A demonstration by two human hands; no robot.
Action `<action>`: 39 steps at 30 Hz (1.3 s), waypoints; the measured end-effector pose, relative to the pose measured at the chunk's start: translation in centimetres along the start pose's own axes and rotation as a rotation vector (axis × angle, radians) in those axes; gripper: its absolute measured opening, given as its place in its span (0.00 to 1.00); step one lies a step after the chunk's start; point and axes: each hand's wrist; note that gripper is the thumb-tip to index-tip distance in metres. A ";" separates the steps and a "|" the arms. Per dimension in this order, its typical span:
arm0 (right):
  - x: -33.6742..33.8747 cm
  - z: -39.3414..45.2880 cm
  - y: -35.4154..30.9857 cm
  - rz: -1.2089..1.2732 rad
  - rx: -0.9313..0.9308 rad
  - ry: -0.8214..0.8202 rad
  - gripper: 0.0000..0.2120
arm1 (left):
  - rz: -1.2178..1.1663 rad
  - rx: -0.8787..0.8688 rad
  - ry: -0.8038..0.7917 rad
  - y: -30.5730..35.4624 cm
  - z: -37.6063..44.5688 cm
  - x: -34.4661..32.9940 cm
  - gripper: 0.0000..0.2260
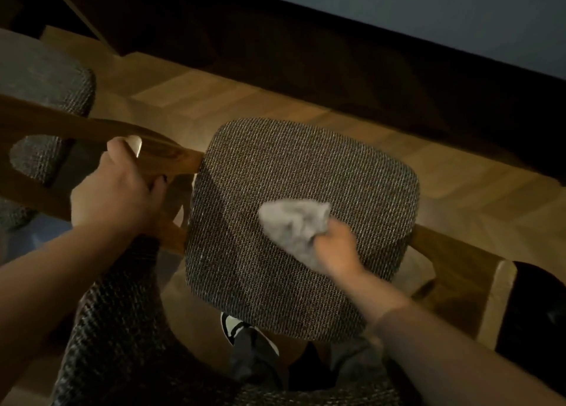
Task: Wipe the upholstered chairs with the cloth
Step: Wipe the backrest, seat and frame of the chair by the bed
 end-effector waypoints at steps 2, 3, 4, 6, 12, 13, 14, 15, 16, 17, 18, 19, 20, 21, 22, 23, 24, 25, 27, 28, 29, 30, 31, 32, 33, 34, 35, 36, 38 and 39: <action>3.0 2.7 -2.8 0.076 0.043 0.225 0.09 | 0.024 -0.006 0.013 0.1 0.0 -0.1 0.26; 4.3 4.3 -3.7 0.094 0.075 0.321 0.08 | 0.032 -0.003 0.016 0.2 0.0 -0.1 0.27; 5.5 5.6 -4.8 0.108 0.127 0.411 0.08 | 0.037 0.003 0.016 0.2 0.0 -0.2 0.28; 7.5 8.4 -6.1 -0.039 0.272 0.541 0.20 | 0.045 0.017 0.015 0.2 0.1 -0.3 0.28; 6.5 14.4 -2.5 -0.798 0.263 0.226 0.30 | 0.002 0.017 0.023 0.0 0.1 -0.3 0.26; 5.7 14.2 -1.5 -0.873 0.276 0.217 0.32 | -0.005 0.017 0.024 0.0 0.2 -0.4 0.26; 4.8 13.6 -0.6 -0.909 0.293 0.206 0.35 | -0.013 0.015 0.026 -0.1 0.2 -0.5 0.26; 3.9 12.5 0.3 -0.909 0.295 0.192 0.37 | -0.016 0.015 0.024 -0.2 0.3 -0.5 0.25; 3.3 10.9 1.0 -0.905 0.302 0.177 0.37 | -0.016 0.018 0.017 -0.2 0.3 -0.4 0.25; 2.2 9.1 2.1 -0.903 0.326 0.176 0.37 | -0.018 0.026 0.011 -0.1 0.3 -0.4 0.25; 1.0 6.9 3.4 -0.889 0.374 0.183 0.36 | -0.024 0.033 0.009 0.0 0.3 -0.2 0.25; -0.4 4.7 4.6 -0.863 0.419 0.162 0.35 | -0.030 0.036 0.007 0.0 0.3 -0.1 0.25; -2.1 2.3 6.1 -0.824 0.415 0.101 0.34 | -0.035 0.035 0.003 0.1 0.2 0.0 0.25; -3.6 0.2 7.3 -0.733 0.383 0.014 0.31 | -0.039 0.036 -0.001 0.2 0.2 0.1 0.24; -5.2 -1.9 8.3 -0.700 0.317 -0.123 0.28 | -0.040 0.037 -0.005 0.2 0.1 0.1 0.24; -6.5 -3.8 8.8 -0.739 0.267 -0.222 0.28 | -0.042 0.038 -0.008 0.3 0.2 0.2 0.24; -7.6 -5.4 9.3 -0.779 0.277 -0.286 0.28 | -0.042 0.036 -0.009 0.3 0.2 0.2 0.24; -8.5 -6.7 9.9 -0.831 0.297 -0.388 0.29 | -0.042 0.033 -0.008 0.3 0.2 0.2 0.24; -9.0 -8.3 9.5 -0.911 0.260 -0.650 0.26 | -0.044 0.035 -0.006 0.3 0.2 0.3 0.24; -9.1 -8.5 9.1 -0.894 0.274 -0.693 0.24 | -0.045 0.036 -0.003 0.3 0.2 0.3 0.24; -9.1 -8.2 8.2 -0.845 0.259 -0.699 0.23 | -0.048 0.036 -0.001 0.3 0.2 0.2 0.24; -8.6 -8.0 7.4 -0.754 0.212 -0.680 0.22 | -0.050 0.040 0.000 0.3 0.2 0.3 0.24; -7.4 -7.4 6.1 -0.654 0.173 -0.636 0.20 | -0.054 0.043 0.000 0.3 0.2 0.3 0.24; -5.9 -6.6 4.6 -0.555 0.155 -0.562 0.19 | -0.059 0.044 -0.003 0.3 0.1 0.3 0.24; -4.0 -5.5 3.2 -0.484 0.150 -0.460 0.17 | -0.066 0.045 -0.006 0.4 0.1 0.3 0.23; -1.7 -4.2 1.8 -0.444 0.159 -0.335 0.15 | -0.070 0.047 -0.008 0.4 0.1 0.4 0.23; 0.6 -2.8 0.3 -0.425 0.173 -0.196 0.16 | -0.072 0.050 -0.009 0.3 0.2 0.4 0.23; 3.2 -1.4 -1.0 -0.404 0.220 -0.048 0.19 | -0.072 0.055 -0.012 0.3 0.2 0.4 0.23; 8.0 1.3 -2.9 -0.376 0.368 0.222 0.22 | -0.069 0.067 -0.019 0.3 0.3 0.3 0.23; 10.1 2.8 -3.9 -0.409 0.419 0.328 0.24 | -0.064 0.068 -0.017 0.3 0.3 0.3 0.23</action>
Point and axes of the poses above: each hand's wrist, its own z-axis towards the middle knuckle, its own x-axis out of the back of the hand, y = z × x, and after that the axes turned 3 degrees about -z, right-handed
